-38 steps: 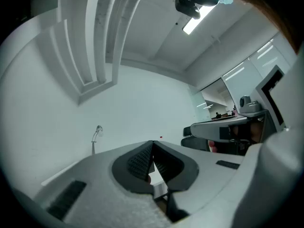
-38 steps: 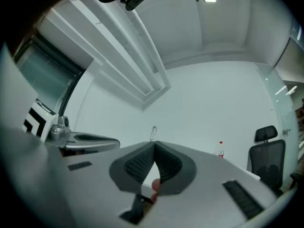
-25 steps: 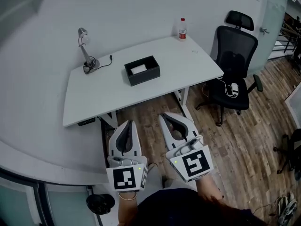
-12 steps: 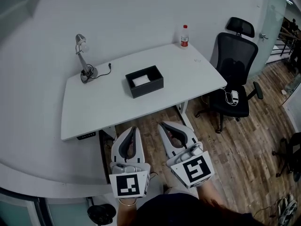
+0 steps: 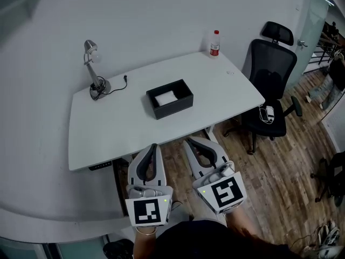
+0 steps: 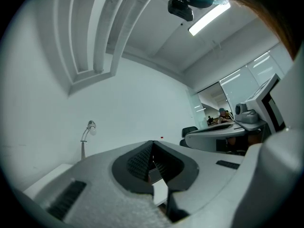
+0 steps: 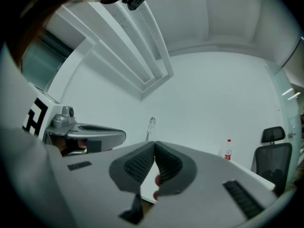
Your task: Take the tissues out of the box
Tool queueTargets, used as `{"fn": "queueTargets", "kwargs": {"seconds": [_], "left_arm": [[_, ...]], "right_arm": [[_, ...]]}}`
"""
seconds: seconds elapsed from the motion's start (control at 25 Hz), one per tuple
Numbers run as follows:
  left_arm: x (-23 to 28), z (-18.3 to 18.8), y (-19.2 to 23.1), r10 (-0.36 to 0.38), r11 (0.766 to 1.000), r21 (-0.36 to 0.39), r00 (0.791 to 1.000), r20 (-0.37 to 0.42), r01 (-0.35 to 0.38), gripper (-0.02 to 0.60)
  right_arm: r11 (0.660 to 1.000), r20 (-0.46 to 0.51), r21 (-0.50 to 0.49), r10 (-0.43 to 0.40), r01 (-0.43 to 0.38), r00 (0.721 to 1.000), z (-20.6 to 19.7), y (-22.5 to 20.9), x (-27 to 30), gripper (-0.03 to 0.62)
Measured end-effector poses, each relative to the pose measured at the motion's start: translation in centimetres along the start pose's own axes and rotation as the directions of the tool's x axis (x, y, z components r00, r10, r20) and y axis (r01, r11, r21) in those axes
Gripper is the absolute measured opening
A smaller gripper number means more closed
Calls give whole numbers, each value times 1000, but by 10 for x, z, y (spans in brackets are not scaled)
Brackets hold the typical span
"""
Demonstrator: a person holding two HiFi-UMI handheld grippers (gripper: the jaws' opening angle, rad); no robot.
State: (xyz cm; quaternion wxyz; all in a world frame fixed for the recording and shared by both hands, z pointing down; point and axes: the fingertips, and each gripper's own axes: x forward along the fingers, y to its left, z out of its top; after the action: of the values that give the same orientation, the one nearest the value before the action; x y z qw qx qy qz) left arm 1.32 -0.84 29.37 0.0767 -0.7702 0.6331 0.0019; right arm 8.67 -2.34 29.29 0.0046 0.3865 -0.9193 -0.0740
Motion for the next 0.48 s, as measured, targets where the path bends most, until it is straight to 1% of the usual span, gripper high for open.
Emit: {"fn": "queueTargets", "kwargs": {"seconds": [0.48], "left_arm": [[22,-12,46,-51,998,-28,999,0,51,21]], "right_arm": [[998,-44,-21,-58,57,997,-3,5,55,21]]}}
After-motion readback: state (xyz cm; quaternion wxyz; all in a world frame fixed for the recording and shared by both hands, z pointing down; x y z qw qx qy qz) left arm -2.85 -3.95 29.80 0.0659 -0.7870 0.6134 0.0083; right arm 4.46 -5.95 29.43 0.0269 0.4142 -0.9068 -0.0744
